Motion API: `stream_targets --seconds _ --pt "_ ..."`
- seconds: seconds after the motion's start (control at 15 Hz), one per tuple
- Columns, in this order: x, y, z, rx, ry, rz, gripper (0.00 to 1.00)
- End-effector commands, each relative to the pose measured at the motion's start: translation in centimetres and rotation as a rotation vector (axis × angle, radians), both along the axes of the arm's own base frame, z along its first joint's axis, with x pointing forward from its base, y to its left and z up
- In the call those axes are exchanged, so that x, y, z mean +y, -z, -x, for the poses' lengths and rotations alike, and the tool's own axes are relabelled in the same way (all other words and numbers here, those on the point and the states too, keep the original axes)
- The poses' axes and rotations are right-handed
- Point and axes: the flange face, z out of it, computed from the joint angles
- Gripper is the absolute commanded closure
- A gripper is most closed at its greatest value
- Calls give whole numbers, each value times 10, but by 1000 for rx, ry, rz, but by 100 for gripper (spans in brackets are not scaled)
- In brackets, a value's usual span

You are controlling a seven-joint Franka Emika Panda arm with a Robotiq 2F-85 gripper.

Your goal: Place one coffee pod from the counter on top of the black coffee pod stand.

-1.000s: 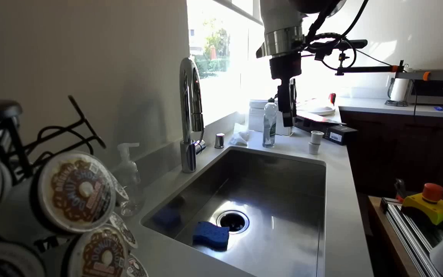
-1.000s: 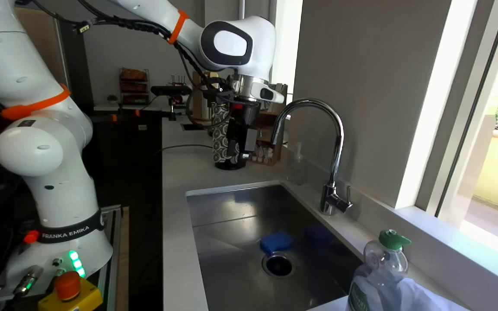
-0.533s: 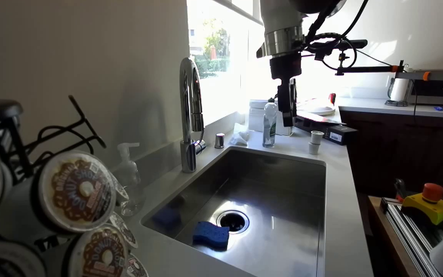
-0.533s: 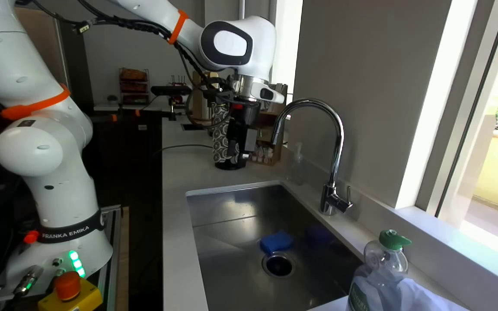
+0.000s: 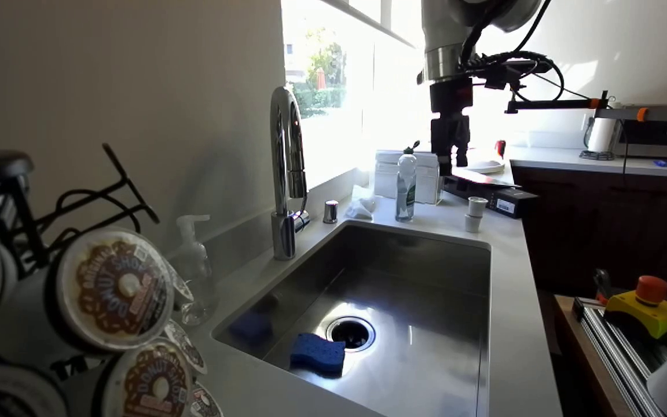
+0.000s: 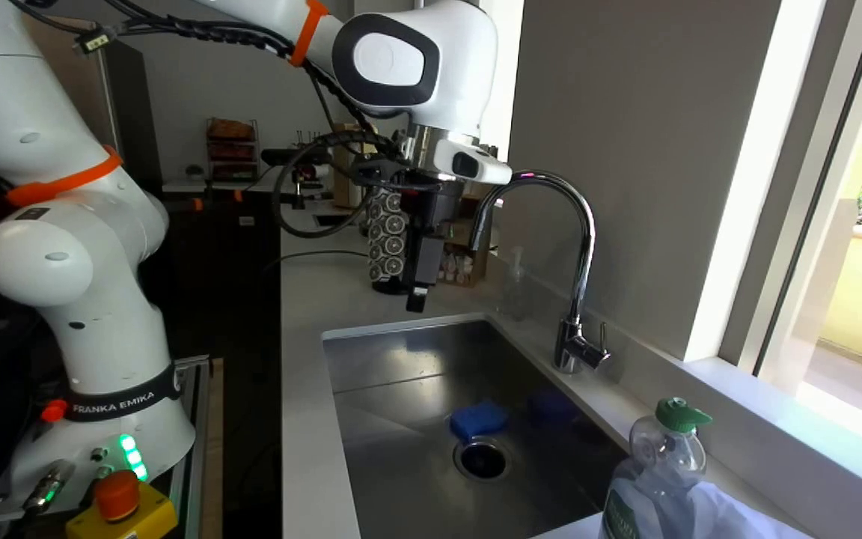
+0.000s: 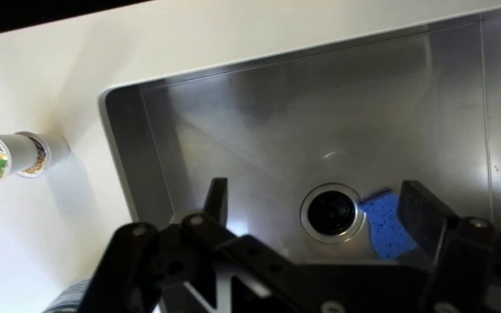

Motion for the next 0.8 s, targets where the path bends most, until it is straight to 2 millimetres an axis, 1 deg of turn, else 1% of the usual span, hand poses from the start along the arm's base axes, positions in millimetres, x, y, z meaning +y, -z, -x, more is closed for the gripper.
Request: stream_targets --seconds 0.0,0.2,0.47,0.53,0.73 --pt "-31 -3 24 -60 97 31 0" --pt "-59 -6 38 -108 124 96 0" --pt "-94 -4 59 -151 173 156 0" --pt "-101 -4 66 -157 187 165 0" --pt "-129 -2 88 -175 254 180 0"
